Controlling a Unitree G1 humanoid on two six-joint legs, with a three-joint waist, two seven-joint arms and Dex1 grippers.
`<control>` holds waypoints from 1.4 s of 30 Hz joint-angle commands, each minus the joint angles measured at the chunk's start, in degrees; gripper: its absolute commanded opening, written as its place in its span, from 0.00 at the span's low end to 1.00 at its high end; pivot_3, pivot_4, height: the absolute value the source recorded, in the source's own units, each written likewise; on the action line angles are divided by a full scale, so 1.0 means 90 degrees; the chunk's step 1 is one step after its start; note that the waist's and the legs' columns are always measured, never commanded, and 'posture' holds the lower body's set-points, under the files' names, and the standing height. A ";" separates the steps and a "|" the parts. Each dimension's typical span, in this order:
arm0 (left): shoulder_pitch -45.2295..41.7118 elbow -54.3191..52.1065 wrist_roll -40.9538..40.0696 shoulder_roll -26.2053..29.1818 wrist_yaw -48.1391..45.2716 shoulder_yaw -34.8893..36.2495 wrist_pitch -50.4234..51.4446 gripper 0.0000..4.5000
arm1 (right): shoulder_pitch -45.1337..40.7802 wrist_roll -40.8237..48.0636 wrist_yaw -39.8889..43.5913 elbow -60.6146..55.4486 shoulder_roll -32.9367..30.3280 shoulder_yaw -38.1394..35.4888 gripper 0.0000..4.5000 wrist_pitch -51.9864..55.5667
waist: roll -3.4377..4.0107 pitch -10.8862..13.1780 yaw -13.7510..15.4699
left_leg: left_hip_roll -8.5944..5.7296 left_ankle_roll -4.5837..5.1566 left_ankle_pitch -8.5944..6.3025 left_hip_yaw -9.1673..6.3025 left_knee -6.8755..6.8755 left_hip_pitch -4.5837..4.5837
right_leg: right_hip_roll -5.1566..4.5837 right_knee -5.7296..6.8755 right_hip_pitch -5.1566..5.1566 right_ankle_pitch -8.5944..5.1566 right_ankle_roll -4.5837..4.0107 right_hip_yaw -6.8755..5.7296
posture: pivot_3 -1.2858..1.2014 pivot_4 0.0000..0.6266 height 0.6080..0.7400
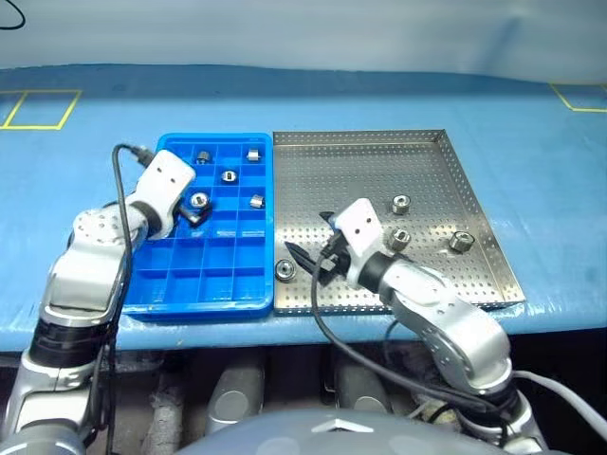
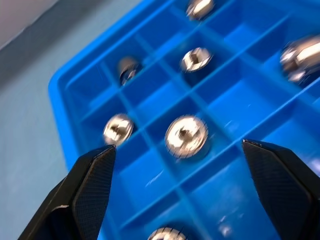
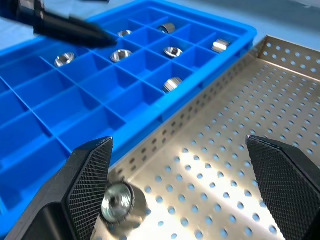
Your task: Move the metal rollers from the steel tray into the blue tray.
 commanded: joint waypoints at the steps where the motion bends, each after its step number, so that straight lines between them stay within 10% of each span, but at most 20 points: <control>1: -0.0392 0.0238 -0.0325 0.0136 -0.0880 -0.0223 -0.1145 0.99 | 0.0224 0.0173 0.0111 -0.0551 -0.0255 -0.0401 1.00 0.0216 | 0.0002 0.0000 -0.0073 | 0.0002 0.0000 0.0000 0.0005 0.0000 0.0002 | 0.0000 0.0003 -0.0001 -0.0002 -0.0002 0.0003 | 0.51 0.24 1.00; 15: -0.2384 0.2905 -0.0413 -0.0304 -0.4543 -0.2511 -0.2966 0.99 | 0.1030 0.0399 -0.0013 -0.1177 -0.0502 -0.0696 1.00 0.0715 | 0.0001 0.0002 -0.0283 | -0.0002 0.0023 0.0000 0.0016 0.0027 -0.0007 | 0.0013 0.0006 0.0009 -0.0001 0.0008 0.0004 | 0.48 0.24 1.00; 23: -0.3350 0.4997 0.0568 -0.1748 -0.4796 -0.3600 -0.4187 0.99 | 0.1773 0.0320 -0.0400 -0.1632 -0.0464 -0.0970 1.00 0.0791 | 0.0001 0.0001 -0.0482 | -0.0005 0.0061 -0.0022 0.0033 0.0065 -0.0014 | 0.0006 0.0000 0.0016 0.0026 0.0068 0.0026 | 0.44 0.24 1.00; 37: -0.3431 0.6269 0.1589 -0.2492 -0.4936 -0.4056 -0.5421 0.99 | 0.2634 0.0353 -0.0948 -0.1824 -0.0379 -0.1310 1.00 0.0410 | 0.0007 -0.0002 -0.0907 | 0.0000 0.0078 -0.0033 0.0084 0.0077 -0.0010 | 0.0007 0.0002 0.0006 0.0033 0.0089 0.0070 | 0.41 0.24 1.00; 42: -0.3372 0.6436 0.1954 -0.2448 -0.4973 -0.4200 -0.5560 0.71 | 0.2570 0.0319 -0.1029 -0.1823 -0.0293 -0.1249 1.00 0.0425 | 0.0007 -0.0002 -0.0999 | 0.0000 0.0082 -0.0035 0.0089 0.0077 -0.0010 | 0.0007 0.0001 0.0005 0.0035 0.0093 0.0076 | 0.41 0.24 1.00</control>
